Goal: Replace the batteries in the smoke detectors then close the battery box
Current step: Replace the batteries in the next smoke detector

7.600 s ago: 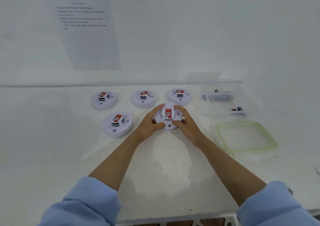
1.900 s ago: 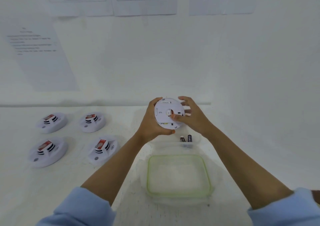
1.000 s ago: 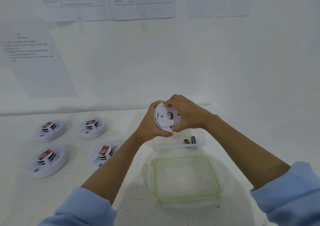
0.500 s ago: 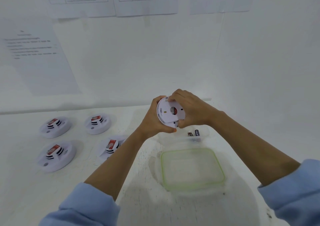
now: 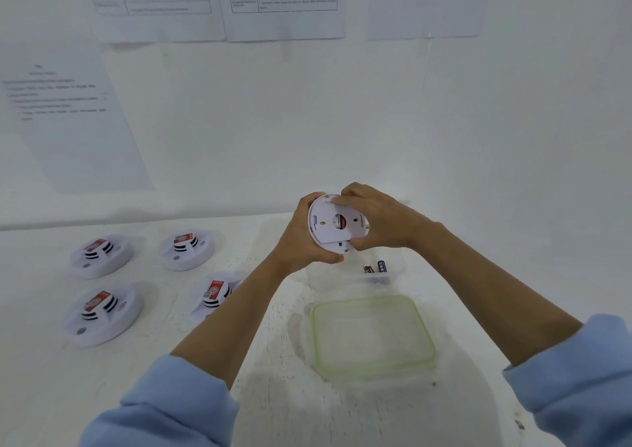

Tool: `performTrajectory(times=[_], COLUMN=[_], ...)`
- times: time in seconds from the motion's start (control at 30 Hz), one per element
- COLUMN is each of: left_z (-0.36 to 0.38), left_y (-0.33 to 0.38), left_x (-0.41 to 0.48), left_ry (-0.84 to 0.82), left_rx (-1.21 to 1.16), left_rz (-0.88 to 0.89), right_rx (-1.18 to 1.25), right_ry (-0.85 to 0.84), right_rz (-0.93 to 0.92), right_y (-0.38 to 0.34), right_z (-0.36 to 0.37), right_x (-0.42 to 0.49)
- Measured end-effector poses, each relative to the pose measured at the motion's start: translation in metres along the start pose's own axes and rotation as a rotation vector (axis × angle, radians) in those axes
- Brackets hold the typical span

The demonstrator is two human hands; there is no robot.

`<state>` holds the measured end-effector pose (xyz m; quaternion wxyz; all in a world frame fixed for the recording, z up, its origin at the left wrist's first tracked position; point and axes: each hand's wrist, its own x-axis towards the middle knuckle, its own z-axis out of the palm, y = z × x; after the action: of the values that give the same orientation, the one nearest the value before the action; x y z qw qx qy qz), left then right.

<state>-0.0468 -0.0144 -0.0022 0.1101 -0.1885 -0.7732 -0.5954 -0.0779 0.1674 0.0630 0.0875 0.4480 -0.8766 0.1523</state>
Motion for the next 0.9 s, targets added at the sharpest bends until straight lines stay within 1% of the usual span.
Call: performTrajectory(times=[0.13,0.27,0.37,0.5,0.63,0.7,0.83,0.9], left_z=[0.002,-0.001,-0.002,-0.002,-0.005,-0.008,-0.011,-0.009], left_y=[-0.003,-0.005,-0.002,0.001,0.002,0.004,0.011,0.015], left_x=[0.002,0.003,0.003,0.0,-0.01,-0.019,-0.037,-0.045], left_ry=[0.01,0.016,0.013,0.012,0.035,0.068,0.121,0.145], left_rx=[0.024,0.061,0.088,0.149,0.13,0.099,0.084,0.086], left_rz=[-0.004,-0.007,0.001,0.014,0.007,-0.004,-0.044,-0.06], right_rx=[-0.007,-0.052,-0.024,0.101,0.367,0.422,0.459,0.427], right_ry=[-0.058,-0.036,-0.02,-0.024,-0.032,-0.081,-0.29,-0.377], right_rz=[0.032,-0.026,-0.024,0.054,0.196,0.238,0.283,0.283], right_y=[0.004,0.004,0.005,0.002,-0.006,-0.01,-0.026,-0.031], right_z=[-0.001,0.005,0.006,0.005,0.002,0.001,0.005,0.013], right_x=[0.002,0.005,0.006,0.0,-0.025,-0.041,-0.073,-0.088])
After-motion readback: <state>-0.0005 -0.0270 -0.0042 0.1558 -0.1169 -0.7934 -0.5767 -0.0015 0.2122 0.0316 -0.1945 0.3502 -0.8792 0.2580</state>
